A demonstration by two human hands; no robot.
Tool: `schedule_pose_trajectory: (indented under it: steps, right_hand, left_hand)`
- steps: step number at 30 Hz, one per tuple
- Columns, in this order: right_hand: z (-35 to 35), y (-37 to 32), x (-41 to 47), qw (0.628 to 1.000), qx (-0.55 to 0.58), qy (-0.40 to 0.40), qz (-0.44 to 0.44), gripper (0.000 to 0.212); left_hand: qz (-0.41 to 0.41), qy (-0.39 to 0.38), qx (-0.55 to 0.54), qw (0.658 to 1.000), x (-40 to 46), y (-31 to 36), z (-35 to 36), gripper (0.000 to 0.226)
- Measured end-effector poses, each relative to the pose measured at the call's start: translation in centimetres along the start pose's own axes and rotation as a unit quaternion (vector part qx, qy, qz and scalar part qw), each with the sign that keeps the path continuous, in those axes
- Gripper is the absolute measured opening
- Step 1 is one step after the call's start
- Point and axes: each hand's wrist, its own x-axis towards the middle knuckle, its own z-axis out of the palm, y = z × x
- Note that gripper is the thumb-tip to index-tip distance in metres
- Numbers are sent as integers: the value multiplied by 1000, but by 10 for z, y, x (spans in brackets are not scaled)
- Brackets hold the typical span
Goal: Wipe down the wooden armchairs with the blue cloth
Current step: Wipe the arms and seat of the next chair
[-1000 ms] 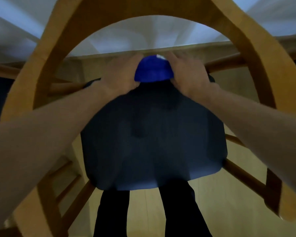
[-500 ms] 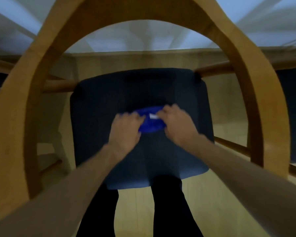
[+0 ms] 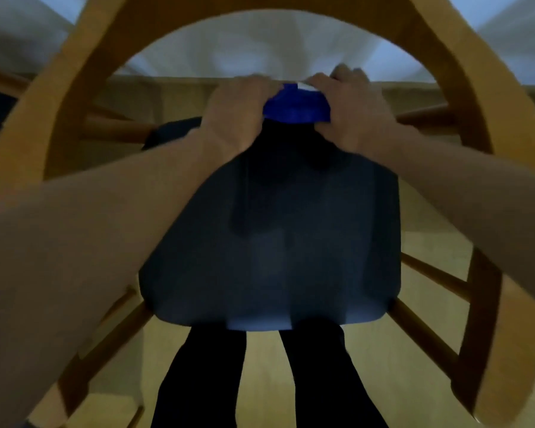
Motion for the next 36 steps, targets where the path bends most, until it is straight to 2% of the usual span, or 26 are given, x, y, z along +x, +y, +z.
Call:
schedule_pose_trajectory:
  steps: [2, 4, 6, 8, 12, 15, 17, 20, 23, 26, 28, 30, 32, 36]
  right_hand:
    - [16, -4, 1, 1000, -16, -21, 9, 57]
    - [38, -18, -20, 999, -34, 5, 13, 53]
    - [55, -35, -54, 998, -55, 3, -15, 55]
    - [66, -48, -93, 996, -49, -42, -59, 53]
    - [80, -67, -153, 986, -25, -140, -91, 50]
    - [66, -68, -142, 977, -30, -181, -107, 54]
    - [44, -65, -112, 981, -45, -147, -116, 57]
    - [14, -65, -54, 995, -31, -21, -90, 54]
    - [2, -65, 13, 997, -44, 38, -42, 54]
    - [19, -73, 32, 1000, -25, 8, -2, 50]
    - [41, -81, 3, 1000, 4, 25, 2, 56]
    - [60, -90, -45, 999, 31, 39, 0, 61]
    - [73, -98, -91, 999, 40, -4, -12, 62]
    - [76, -111, -136, 987, -10, -159, -38, 59]
  left_hand:
    - [-29, -13, 24, 999, 3, -5, 17, 27]
    - [-47, 24, 31, 998, -27, -7, 36, 38]
    - [-40, 54, 12, 998, -75, 3, 47, 43]
    - [-28, 56, 5, 998, -122, 16, 58, 45]
    - [-66, -72, 28, 995, -188, 32, 79, 52]
    - [-57, -95, -6, 994, -187, 22, 68, 47]
    - [-44, -54, -43, 997, -167, 12, 44, 44]
    - [-34, 72, -37, 996, -122, -11, 6, 43]
    - [-106, 105, -33, 988, -59, -32, -19, 34]
    - [-150, 67, -26, 986, -39, -37, -10, 33]
    - [-135, 60, 8, 989, -66, -31, 12, 35]
    - [-134, 51, -9, 990, -110, -21, 32, 35]
    - [-135, -10, -51, 989, -152, -11, 46, 33]
    - [-126, -125, -76, 981, -204, 2, 59, 24]
